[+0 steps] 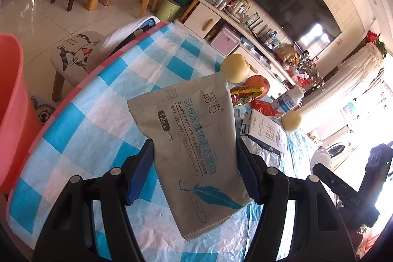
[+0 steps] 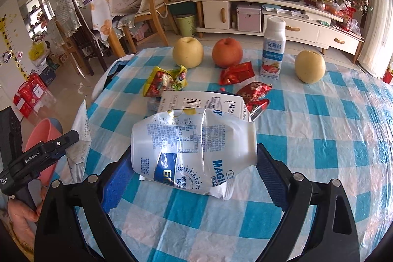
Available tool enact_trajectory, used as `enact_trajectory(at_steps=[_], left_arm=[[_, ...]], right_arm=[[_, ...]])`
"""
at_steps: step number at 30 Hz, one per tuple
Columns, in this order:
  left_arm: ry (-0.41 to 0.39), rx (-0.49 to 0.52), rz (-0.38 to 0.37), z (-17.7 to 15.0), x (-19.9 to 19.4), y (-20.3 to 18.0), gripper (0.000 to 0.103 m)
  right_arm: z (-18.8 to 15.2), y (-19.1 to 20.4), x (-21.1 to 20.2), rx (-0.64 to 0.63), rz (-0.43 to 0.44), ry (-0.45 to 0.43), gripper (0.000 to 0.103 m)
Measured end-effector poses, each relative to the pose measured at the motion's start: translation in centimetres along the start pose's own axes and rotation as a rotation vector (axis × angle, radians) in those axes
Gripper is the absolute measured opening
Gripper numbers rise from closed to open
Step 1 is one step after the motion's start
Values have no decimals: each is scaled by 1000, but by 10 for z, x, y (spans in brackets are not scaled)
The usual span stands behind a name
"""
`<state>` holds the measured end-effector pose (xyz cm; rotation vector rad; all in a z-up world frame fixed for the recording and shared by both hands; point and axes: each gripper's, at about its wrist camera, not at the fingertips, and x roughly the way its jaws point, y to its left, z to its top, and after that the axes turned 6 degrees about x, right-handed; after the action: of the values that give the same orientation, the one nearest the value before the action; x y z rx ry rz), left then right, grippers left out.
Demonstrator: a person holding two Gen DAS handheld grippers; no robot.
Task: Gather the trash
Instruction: 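Carry wipes packet and yogurt bottle over the pink bucket and open both tools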
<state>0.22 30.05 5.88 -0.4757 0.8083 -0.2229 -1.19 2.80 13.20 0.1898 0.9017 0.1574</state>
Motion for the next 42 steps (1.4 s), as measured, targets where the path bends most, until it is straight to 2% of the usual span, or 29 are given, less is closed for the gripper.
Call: enact_trajectory(at_steps=[8,16,28,36,42], left_arm=[[-92,-93,-8,11,-33,35,67],[-180,-171,24,17,-60,69,67],[-343,-305,192,19,-110,115,67],[-402,-445,338,14,-135,154,67],[-419,-527,407,12,-151,189,67]], right_arm=[[-2,51,2,-81,59,-4,93],[-4,103,10,-165,102,-5,93],[-12,196,26,-347,172,10,93],[-19,260,42,-441,259,22,93],[-33,317,63,-551,322,38,93]])
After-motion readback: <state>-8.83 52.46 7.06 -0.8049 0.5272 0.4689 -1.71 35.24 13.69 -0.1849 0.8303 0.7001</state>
